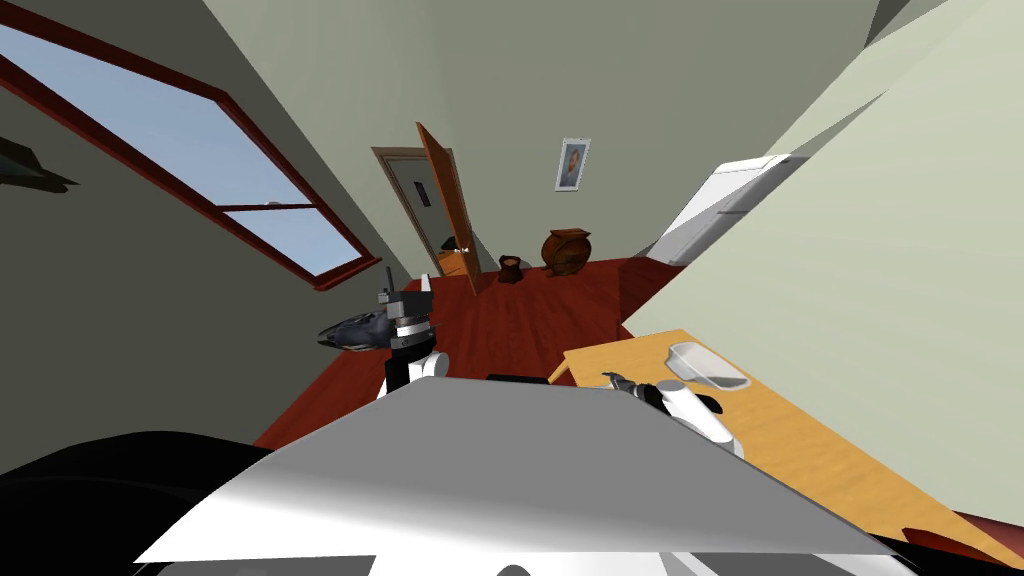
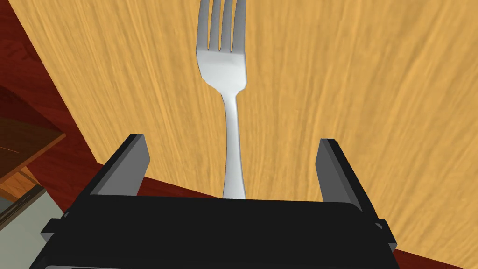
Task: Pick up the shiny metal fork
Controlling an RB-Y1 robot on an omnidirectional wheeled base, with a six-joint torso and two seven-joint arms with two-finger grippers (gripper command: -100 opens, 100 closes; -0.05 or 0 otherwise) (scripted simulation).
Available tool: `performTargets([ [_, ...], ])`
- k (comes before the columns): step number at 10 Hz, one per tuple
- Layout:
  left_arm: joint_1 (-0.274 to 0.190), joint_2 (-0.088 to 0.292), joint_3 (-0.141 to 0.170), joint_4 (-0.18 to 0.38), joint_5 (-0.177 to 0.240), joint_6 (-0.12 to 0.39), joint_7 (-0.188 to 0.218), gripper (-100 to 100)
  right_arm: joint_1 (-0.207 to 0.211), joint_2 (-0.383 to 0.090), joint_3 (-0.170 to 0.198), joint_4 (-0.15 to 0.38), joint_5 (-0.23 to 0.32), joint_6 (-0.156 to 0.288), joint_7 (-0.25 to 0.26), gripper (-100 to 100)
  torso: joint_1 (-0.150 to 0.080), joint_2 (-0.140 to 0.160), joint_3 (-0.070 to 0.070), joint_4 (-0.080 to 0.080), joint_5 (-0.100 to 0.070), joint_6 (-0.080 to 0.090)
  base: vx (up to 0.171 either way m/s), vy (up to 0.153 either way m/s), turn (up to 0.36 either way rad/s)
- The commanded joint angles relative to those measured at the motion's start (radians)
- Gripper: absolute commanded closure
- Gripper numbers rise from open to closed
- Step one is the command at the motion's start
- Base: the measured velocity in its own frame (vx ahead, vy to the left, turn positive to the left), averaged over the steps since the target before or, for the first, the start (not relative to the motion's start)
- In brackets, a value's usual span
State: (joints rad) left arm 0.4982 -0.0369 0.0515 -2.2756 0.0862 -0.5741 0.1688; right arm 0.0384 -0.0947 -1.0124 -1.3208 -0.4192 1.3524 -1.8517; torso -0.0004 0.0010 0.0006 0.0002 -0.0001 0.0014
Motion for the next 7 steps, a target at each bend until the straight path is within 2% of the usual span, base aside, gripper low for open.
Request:
performTargets([
  [1,0.0,0.0,0.0,0.0,0.0,0.0,0.0,0,-0.009,0.01,-0.011,0.002,-0.006,0.026,-0.028,-100,0.0,0.0,0.0,0.0,0.0,0.0,-0.023,-0.01,0.042],
  [2,0.0,0.0,0.0,0.0,0.0,0.0,0.0,0,-0.006,0.007,-0.006,0.0,-0.003,0.014,-0.017,-100,0.0,-0.001,0.0,0.0,0.0,0.0,-0.009,-0.005,0.009],
  [3,0.0,0.0,0.0,0.0,0.0,0.0,0.0,0,-0.007,0.008,-0.007,0.0,-0.003,0.018,-0.021,0,0.0,-0.001,-0.001,0.0,0.0,0.0,0.0,0.0,0.0],
  [4,0.0,0.0,0.0,0.0,0.0,0.0,0.0,0,-0.011,0.019,-0.01,0.019,0.004,-0.014,-0.027,-100,0.001,-0.002,-0.001,0.0,0.0,0.0,-0.026,-0.022,0.155],
  [7,0.0,0.0,0.0,0.0,0.0,0.0,0.0,0,-0.019,0.038,-0.014,0.052,0.015,-0.066,-0.039,-100,-0.002,0.0,0.0,0.0,0.0,0.0,-0.036,-0.04,0.102],
])
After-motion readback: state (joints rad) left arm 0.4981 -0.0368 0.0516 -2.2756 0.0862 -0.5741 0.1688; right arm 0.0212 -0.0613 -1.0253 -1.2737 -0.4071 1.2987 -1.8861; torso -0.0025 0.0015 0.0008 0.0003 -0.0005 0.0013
